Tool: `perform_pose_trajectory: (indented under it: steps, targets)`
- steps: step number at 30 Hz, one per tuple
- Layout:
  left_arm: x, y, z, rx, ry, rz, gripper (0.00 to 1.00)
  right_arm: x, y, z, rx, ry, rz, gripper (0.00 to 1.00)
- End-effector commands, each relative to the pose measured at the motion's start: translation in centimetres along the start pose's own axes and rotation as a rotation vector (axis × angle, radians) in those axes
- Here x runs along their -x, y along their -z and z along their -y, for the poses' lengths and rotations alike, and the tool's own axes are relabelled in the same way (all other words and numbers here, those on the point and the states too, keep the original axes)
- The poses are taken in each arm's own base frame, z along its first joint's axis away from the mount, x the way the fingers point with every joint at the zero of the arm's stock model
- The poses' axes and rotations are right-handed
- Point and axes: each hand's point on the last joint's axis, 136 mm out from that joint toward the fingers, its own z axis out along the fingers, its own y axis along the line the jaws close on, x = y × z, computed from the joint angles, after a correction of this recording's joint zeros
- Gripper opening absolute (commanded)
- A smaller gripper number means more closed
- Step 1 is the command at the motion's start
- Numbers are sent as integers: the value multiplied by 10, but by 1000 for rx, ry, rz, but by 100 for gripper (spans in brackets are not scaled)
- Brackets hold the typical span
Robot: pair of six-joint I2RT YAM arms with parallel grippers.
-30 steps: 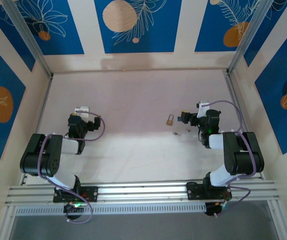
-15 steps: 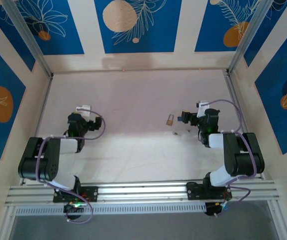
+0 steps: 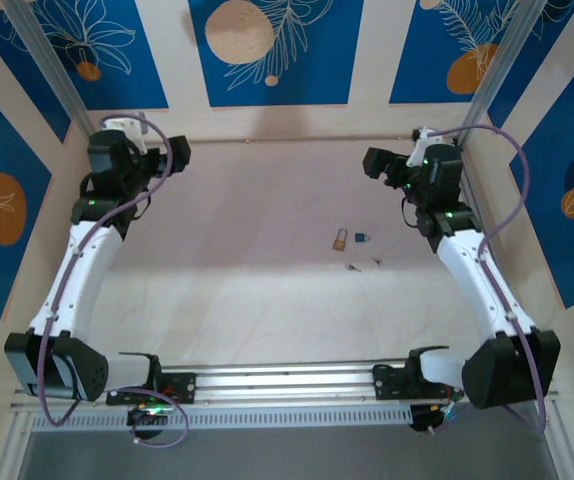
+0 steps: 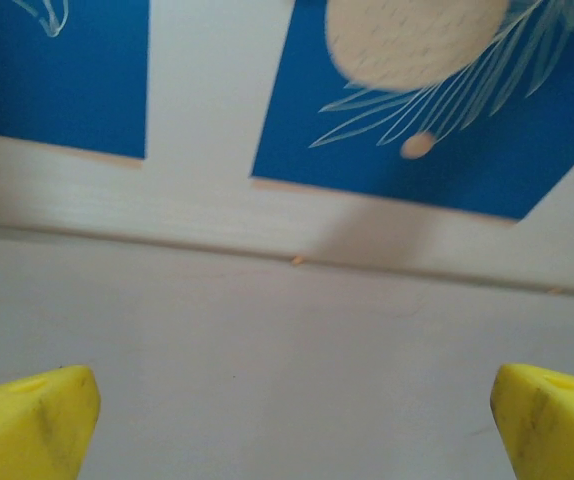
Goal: Unlock with the key
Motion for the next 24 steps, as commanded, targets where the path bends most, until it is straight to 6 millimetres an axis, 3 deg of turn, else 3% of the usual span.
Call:
perform_pose_trajectory:
  steps: [1, 3, 6, 8, 11, 15, 20, 24]
  targets:
    - [-33, 6, -12, 14, 259, -144, 100, -63, 8, 22, -21, -295, -236, 99]
    - [-21, 4, -6, -73, 335, -116, 100, -75, 10, 27, -34, -305, -291, 99]
    - [-10, -2, 6, -175, 407, -130, 100, -99, 9, 41, -141, -268, -405, 86]
    - [-13, -11, 10, -183, 444, -180, 100, -114, 6, 45, -173, -250, -492, 75]
    - [-41, -22, 12, -164, 483, -291, 100, -142, -3, 46, -204, -196, -601, 62]
    - [-77, -31, 27, -130, 419, -388, 100, -174, -18, 45, -284, -75, -708, 60]
    - [-120, -46, 72, -116, 186, -531, 97, -212, -40, 37, -292, -42, -826, 57]
    - [-167, -52, 103, -191, 163, -690, 94, -235, -51, 33, -317, 3, -890, 59]
